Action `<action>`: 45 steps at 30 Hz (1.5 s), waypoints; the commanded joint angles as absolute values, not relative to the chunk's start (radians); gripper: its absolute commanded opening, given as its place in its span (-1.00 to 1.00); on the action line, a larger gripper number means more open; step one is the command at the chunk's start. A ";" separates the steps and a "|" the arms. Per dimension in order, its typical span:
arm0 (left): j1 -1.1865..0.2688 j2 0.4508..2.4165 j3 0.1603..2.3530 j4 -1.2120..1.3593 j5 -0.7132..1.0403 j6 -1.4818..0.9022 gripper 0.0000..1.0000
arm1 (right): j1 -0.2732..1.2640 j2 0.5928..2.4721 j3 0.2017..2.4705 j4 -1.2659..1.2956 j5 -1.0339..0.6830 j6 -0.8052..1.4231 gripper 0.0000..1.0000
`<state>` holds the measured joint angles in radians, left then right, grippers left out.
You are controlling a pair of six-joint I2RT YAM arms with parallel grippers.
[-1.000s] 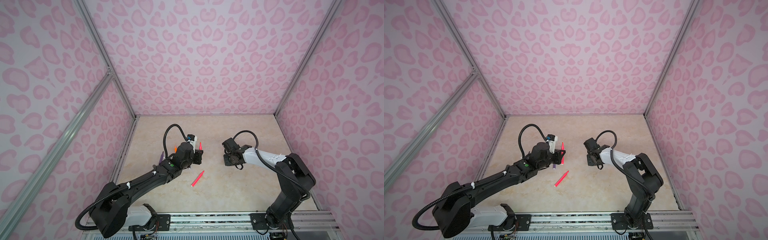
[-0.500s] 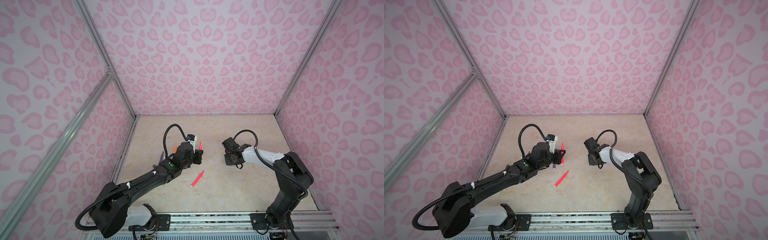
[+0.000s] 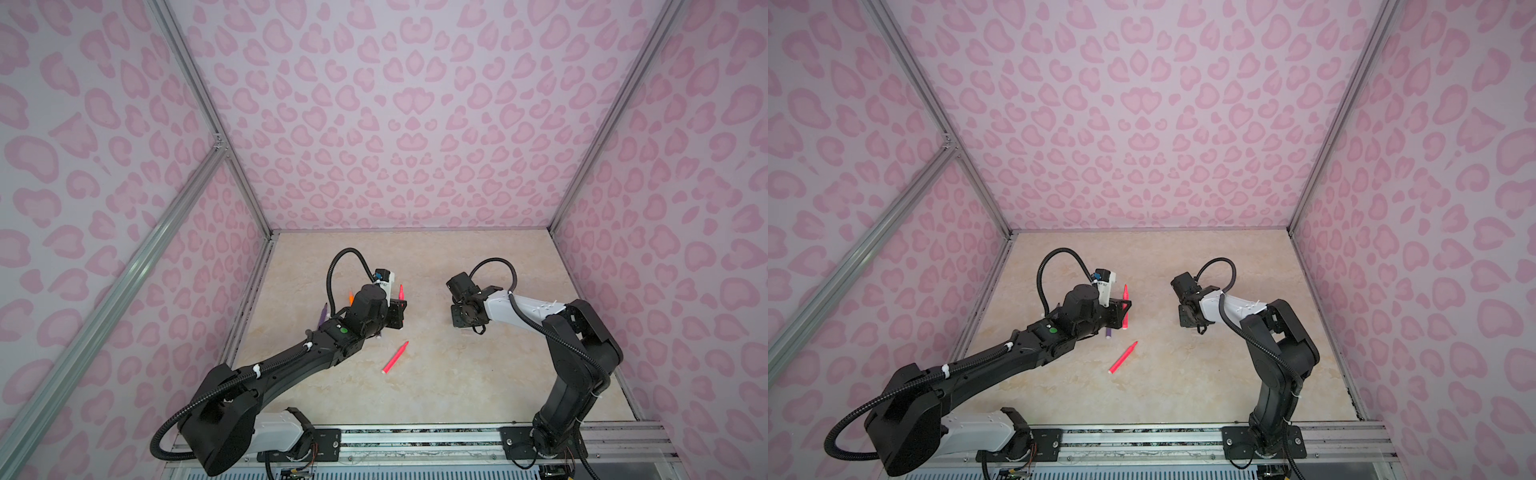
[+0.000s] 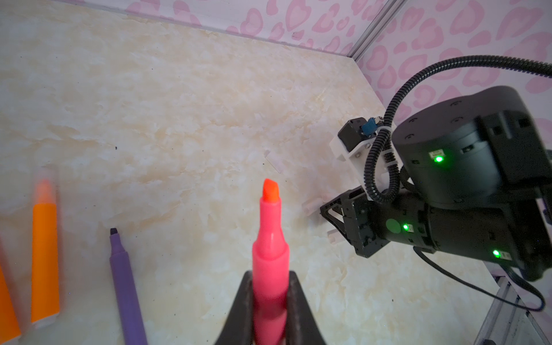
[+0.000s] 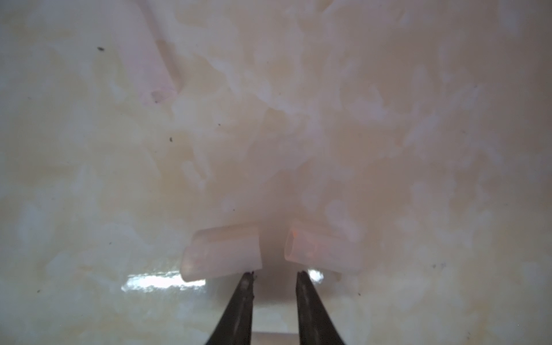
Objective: Insert the pens into the pen caps
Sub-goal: 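Move the right gripper over the translucent pink caps on the table, then lower the right gripper and close on a translucent cap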
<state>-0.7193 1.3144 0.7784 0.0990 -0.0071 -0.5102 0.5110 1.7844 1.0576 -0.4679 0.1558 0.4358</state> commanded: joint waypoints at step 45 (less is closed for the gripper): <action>-0.719 1.330 0.797 0.097 0.014 -0.509 -0.93 | 0.520 1.834 1.073 -0.327 0.091 0.564 -0.28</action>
